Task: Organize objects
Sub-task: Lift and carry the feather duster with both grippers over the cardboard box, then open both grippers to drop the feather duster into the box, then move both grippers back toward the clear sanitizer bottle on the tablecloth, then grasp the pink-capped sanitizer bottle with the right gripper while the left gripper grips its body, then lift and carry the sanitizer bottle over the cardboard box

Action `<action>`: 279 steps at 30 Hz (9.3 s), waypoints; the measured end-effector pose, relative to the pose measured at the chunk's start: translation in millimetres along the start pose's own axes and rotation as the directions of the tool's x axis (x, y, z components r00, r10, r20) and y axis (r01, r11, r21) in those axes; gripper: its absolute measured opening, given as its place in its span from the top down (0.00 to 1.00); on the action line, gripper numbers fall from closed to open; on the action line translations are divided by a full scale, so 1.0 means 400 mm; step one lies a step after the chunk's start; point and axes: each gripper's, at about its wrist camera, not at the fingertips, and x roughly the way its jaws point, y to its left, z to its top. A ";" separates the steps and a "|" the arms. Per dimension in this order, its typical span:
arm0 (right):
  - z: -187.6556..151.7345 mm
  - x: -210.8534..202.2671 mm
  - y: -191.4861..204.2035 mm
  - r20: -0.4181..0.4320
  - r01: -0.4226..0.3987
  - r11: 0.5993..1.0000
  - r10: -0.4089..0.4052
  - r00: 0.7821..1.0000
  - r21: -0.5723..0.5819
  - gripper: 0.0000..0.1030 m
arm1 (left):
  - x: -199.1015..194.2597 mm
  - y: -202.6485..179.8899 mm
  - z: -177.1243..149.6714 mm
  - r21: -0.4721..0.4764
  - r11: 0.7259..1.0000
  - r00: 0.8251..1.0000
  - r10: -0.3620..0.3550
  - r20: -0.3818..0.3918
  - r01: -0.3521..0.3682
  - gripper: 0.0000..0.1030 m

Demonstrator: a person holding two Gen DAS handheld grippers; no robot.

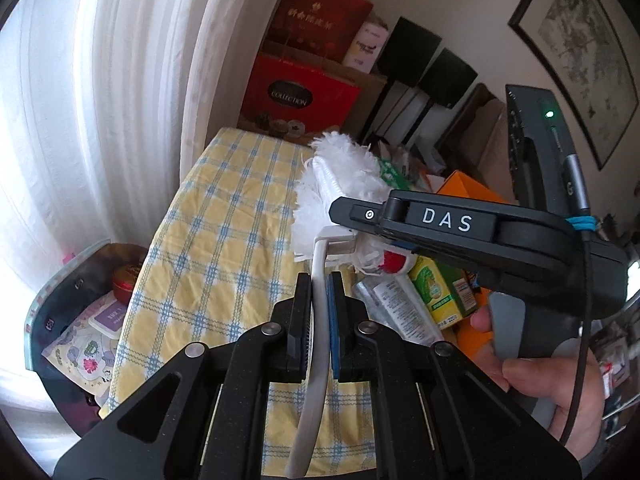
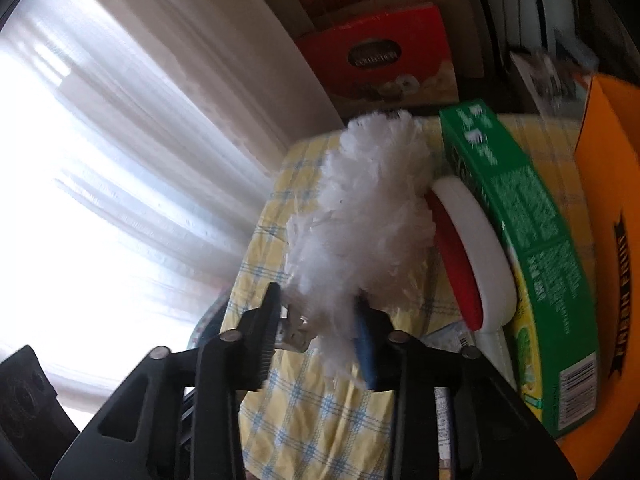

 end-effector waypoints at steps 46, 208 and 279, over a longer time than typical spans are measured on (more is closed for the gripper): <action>-0.041 -0.497 -0.379 0.245 0.188 0.958 -0.240 0.939 0.217 0.75 | 0.095 -0.547 0.007 0.272 0.925 0.964 -0.251 -0.088 0.266 0.93; -0.305 -0.164 -0.118 0.105 0.207 0.969 -0.194 0.975 -0.135 0.74 | 0.095 -0.027 -0.074 0.077 0.997 0.983 0.007 -0.182 0.007 0.13; -0.142 -0.694 -0.277 0.287 0.270 0.962 -0.245 0.926 -0.048 0.74 | 0.041 -0.713 -0.104 0.604 0.662 0.887 -0.421 -0.192 0.445 0.73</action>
